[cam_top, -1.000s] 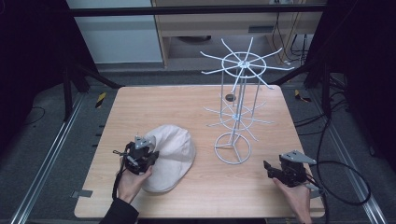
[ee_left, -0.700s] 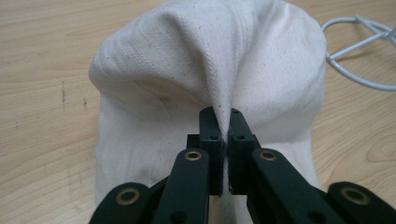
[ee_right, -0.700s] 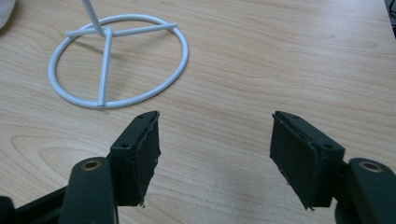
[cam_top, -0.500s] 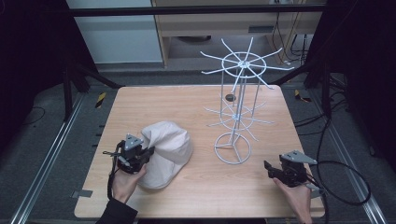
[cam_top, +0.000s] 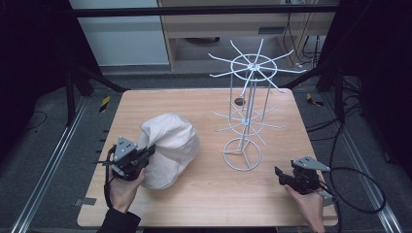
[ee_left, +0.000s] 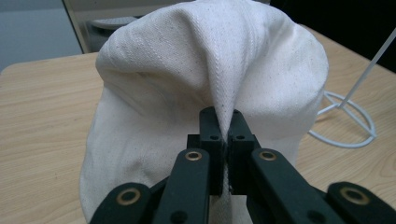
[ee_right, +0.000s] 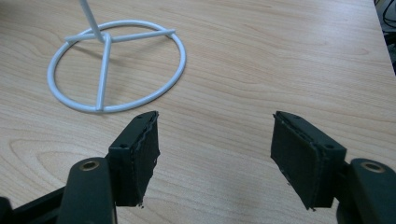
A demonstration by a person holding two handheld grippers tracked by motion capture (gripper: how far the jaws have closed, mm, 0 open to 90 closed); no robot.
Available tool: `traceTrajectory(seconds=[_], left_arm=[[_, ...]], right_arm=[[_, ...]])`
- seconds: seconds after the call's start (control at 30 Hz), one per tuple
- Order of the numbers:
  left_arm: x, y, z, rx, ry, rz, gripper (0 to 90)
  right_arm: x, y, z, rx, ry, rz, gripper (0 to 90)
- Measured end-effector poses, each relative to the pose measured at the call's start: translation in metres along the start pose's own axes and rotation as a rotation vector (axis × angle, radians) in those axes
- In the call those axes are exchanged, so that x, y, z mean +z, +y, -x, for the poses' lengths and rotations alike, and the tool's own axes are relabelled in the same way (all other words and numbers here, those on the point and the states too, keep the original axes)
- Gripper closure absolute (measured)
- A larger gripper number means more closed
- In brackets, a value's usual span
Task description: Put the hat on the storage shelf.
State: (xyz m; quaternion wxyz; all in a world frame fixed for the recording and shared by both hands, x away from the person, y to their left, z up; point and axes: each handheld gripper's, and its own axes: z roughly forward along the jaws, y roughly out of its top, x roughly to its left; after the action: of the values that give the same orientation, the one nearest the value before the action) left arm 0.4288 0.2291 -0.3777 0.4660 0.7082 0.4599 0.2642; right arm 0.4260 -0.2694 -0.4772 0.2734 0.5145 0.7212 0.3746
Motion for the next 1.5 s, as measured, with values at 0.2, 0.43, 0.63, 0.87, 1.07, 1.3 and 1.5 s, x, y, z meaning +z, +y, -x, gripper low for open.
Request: traceTrajectory(seconds=[0.2,0.43,0.63,0.87,1.07,1.3,1.5], left_arm=[[-0.009,0.004,-0.003,-0.019,-0.004,0.043,88.0],[-0.025,0.011,-0.006,-0.037,-0.001,0.114,87.9],[-0.037,0.017,-0.006,-0.041,-0.003,0.169,87.9],[-0.047,0.023,-0.003,-0.035,-0.005,0.221,87.9],[-0.053,0.029,-0.001,-0.030,-0.013,0.258,88.0],[-0.059,0.037,0.000,-0.024,-0.015,0.292,87.9],[-0.062,0.046,0.001,-0.031,-0.024,0.330,88.0]], right_arm=[[0.000,0.000,0.000,-0.001,-0.002,0.001,32.0],[0.000,0.000,0.000,-0.005,-0.003,0.003,31.8],[0.000,0.000,-0.001,-0.004,-0.001,0.000,31.7],[0.001,0.000,-0.001,0.001,0.004,0.000,31.6],[0.001,0.000,-0.001,-0.002,0.000,0.002,31.5],[0.001,0.000,-0.001,0.004,0.003,-0.001,31.4],[0.001,0.000,0.000,-0.002,-0.001,0.006,31.3]])
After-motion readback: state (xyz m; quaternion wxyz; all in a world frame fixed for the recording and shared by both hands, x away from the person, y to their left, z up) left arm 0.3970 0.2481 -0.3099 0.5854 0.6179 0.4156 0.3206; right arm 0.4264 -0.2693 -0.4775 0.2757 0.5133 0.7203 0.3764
